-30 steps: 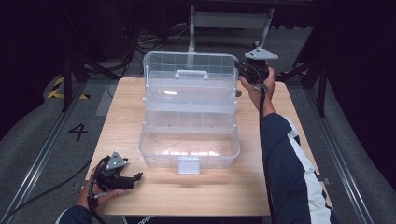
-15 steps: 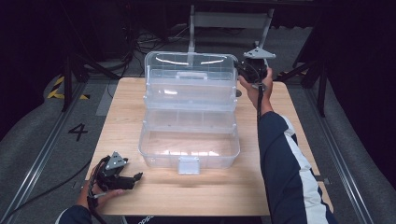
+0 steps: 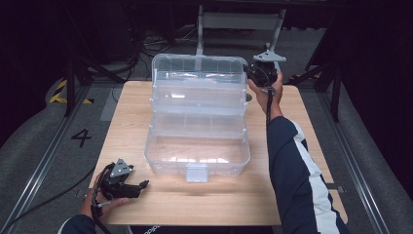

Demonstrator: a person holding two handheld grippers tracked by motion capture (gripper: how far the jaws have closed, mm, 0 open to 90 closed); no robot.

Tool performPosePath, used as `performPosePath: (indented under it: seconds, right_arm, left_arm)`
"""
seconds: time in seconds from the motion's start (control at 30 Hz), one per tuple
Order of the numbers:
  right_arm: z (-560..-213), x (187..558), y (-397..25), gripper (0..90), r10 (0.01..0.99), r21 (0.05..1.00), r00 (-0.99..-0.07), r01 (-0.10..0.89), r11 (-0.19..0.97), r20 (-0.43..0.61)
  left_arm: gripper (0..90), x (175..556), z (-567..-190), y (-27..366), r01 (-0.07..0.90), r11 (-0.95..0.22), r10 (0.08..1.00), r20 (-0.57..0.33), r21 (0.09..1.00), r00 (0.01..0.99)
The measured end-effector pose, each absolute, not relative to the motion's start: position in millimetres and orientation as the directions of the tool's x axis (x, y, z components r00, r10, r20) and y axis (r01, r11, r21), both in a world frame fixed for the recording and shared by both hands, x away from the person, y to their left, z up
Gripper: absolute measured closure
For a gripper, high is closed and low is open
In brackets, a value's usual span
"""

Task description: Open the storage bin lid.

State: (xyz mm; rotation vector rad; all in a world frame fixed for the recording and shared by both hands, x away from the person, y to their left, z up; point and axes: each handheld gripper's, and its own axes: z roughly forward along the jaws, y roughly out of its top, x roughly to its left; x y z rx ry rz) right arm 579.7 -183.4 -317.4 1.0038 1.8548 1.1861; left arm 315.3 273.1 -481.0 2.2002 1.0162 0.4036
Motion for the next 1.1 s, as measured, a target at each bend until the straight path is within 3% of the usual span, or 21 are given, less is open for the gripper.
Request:
performPosePath:
  seconds: [0.63,0.77,1.1]
  right_arm:
    - [-326.8,582.6,-186.0,78.9,0.889,0.932,-0.444,0.26,0.251,-0.115]
    - [-332.6,583.7,-188.5,85.8,0.882,0.925,-0.459,0.278,0.257,-0.107]
    - [-354.5,584.6,-184.7,85.9,0.866,0.9,-0.489,0.322,0.295,-0.108]
  left_arm:
    - [18.0,315.2,-481.1,273.0,0.554,-0.469,0.762,-0.002,0.687,0.648]
    - [18.0,315.4,-480.9,273.3,0.552,-0.474,0.759,0.002,0.686,0.651]
    - [17.9,315.5,-481.4,272.8,0.555,-0.466,0.764,-0.004,0.689,0.646]
